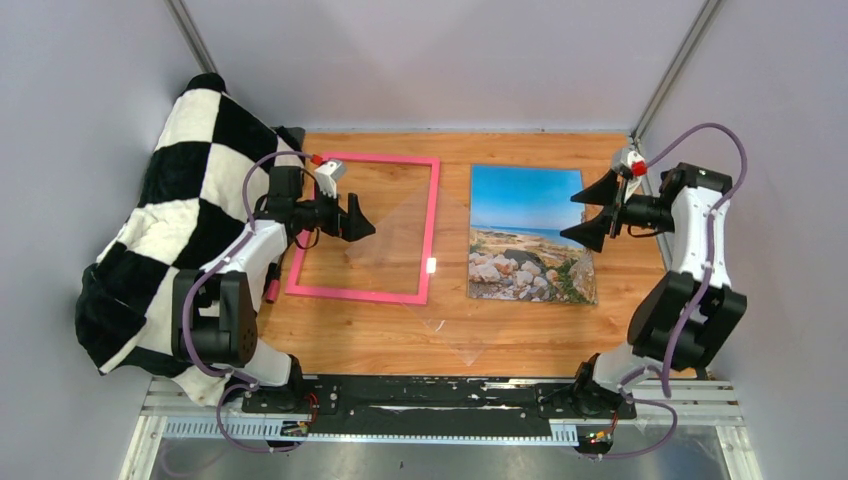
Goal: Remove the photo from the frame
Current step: Place the photo frame item at the center of the board.
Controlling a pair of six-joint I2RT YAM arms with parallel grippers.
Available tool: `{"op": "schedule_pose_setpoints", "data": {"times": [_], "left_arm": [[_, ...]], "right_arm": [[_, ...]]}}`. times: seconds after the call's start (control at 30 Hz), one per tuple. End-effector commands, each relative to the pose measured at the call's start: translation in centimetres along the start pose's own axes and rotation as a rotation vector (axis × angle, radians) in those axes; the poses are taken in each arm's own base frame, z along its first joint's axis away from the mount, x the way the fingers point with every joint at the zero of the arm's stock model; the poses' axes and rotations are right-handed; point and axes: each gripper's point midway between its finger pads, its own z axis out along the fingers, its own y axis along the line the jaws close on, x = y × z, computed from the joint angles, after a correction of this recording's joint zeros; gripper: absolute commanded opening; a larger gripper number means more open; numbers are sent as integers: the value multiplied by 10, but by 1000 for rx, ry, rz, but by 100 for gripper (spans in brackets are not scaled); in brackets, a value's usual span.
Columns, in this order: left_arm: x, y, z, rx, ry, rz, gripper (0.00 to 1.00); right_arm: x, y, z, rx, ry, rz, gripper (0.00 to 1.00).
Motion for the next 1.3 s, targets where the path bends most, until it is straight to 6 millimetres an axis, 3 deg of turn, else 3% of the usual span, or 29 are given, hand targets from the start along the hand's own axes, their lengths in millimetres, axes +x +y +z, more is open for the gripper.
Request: {"op": "schedule_pose_setpoints", "data": {"times": [0.0,0.07,0.13,0.27,0.33,0.43,0.53,0.6,0.73,0.9,1.07,1.27], "left_arm": [[-14,-7,-4,23,-35,46,100],[-16,-4,-5,2,-39,50,100],[-17,2,-6,-43,-39,45,100],[-15,23,-10,-169,-10,47,100],[-15,28,-14,-201,13,69,100],[-13,28,-21,-211,37,136,100],[-7,28,-29,-217,82,227,100],[2,27,-33,-209,134,255,100],[30,24,-36,-155,243,281,100],[60,24,-40,-113,326,382,100],[63,34,-45,-156,330,542,100],[70,44,-34,-235,384,694,100]], "right_arm": [[23,-22,-24,170,337,-168,100],[20,-49,-40,404,404,-202,100],[9,-72,-57,657,361,-205,100],[-12,-84,-85,1002,168,-217,100],[-21,-79,-81,1004,70,-228,100],[-31,-77,-69,968,-44,-94,99],[-28,-65,-34,719,-29,5,85],[-28,-60,-16,616,-14,67,84],[-22,-61,11,595,57,98,84],[-2,-45,45,550,182,-26,85],[28,-35,63,502,245,-9,85],[55,-42,71,484,302,85,84]]}}
